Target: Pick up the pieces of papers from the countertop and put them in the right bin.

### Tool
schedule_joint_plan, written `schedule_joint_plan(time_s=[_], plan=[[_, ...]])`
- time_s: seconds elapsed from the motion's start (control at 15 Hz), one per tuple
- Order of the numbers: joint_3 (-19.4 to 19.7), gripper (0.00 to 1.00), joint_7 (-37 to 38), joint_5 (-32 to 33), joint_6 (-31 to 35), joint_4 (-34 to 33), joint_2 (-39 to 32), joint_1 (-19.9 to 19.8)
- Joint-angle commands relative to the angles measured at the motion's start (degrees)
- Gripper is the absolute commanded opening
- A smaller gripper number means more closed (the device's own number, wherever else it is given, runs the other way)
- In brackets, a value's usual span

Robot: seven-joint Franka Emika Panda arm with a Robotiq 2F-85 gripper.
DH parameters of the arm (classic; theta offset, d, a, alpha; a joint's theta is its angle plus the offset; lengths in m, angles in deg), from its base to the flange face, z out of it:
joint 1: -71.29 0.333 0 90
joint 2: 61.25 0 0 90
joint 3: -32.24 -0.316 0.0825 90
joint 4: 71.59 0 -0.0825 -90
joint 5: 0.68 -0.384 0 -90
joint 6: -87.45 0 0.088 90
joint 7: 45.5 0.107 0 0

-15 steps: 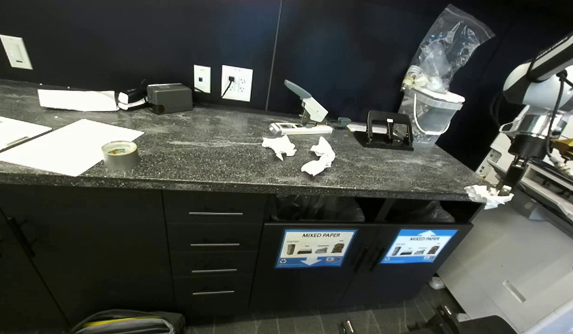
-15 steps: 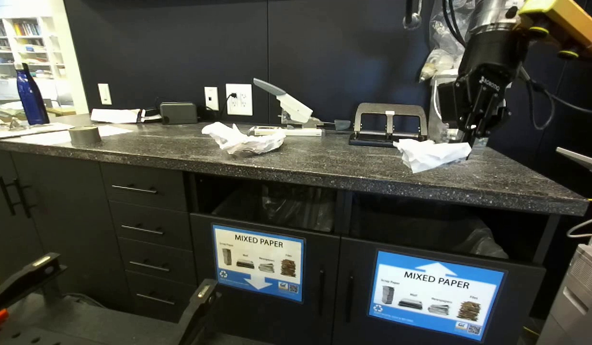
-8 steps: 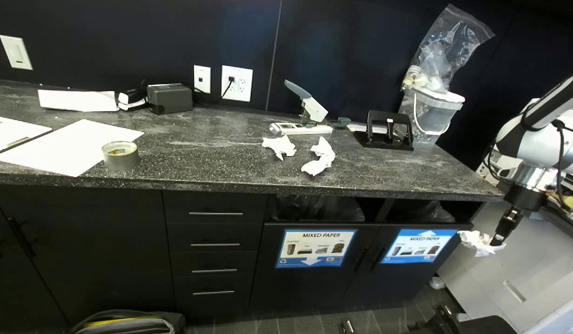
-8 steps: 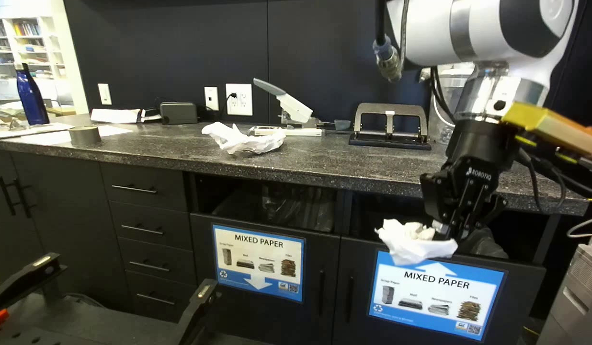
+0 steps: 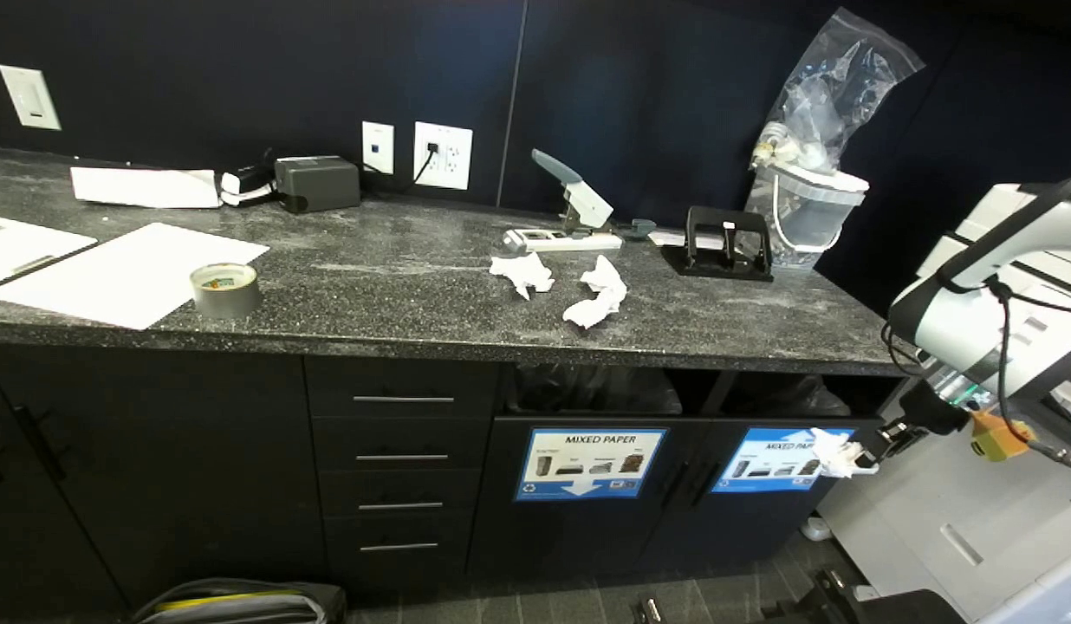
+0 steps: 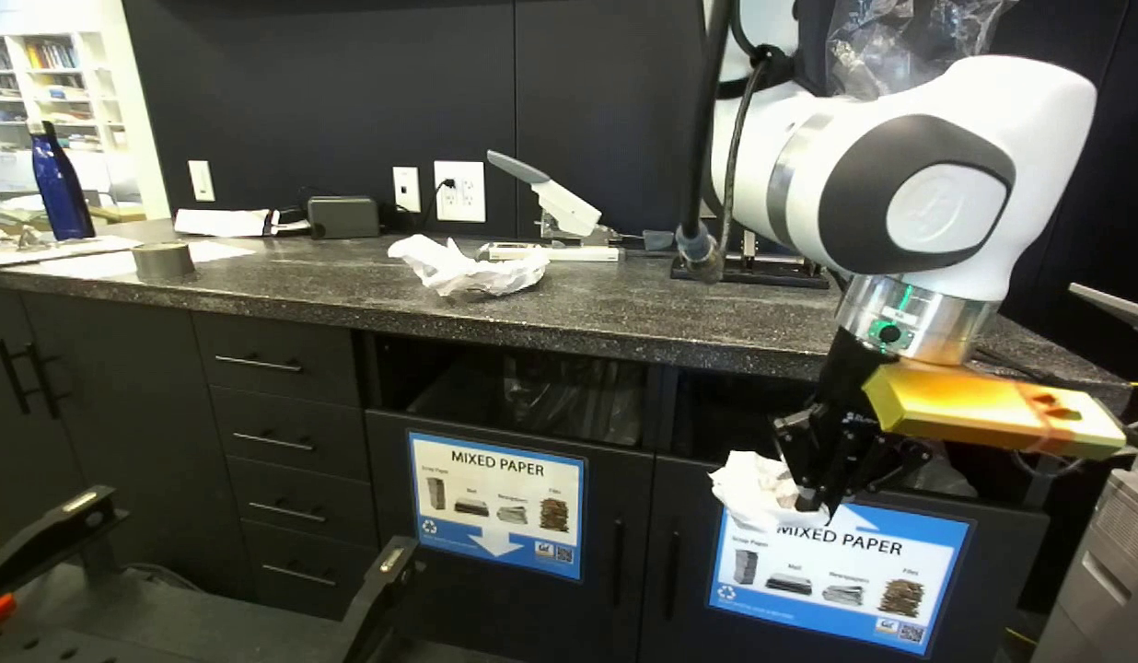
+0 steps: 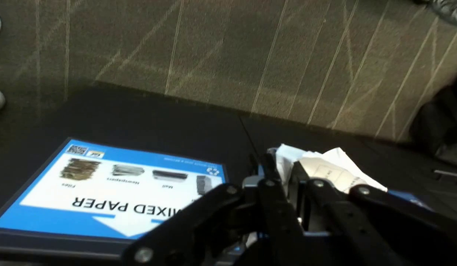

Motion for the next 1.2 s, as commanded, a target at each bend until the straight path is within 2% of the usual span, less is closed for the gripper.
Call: schedule_joint_plan(time_s=[0.0, 0.27, 0.47, 0.8, 1.13], plan=[[-9.53, 0.12, -3.19, -8.60, 6.85, -2.85, -2.97, -8.07], [-20.88, 0.12, -7.03, -16.18, 14.42, -6.30, -8.01, -17.49], [-28.11, 0.12, -10.50, -17.66, 19.15, -9.67, -13.52, -23.70], [-37.04, 0.13, -10.38, -11.59, 25.88, -14.67, -24.00, -31.33], [-45.53, 0.13, -4.55, 3.51, 31.33, -17.33, -34.25, -38.27]])
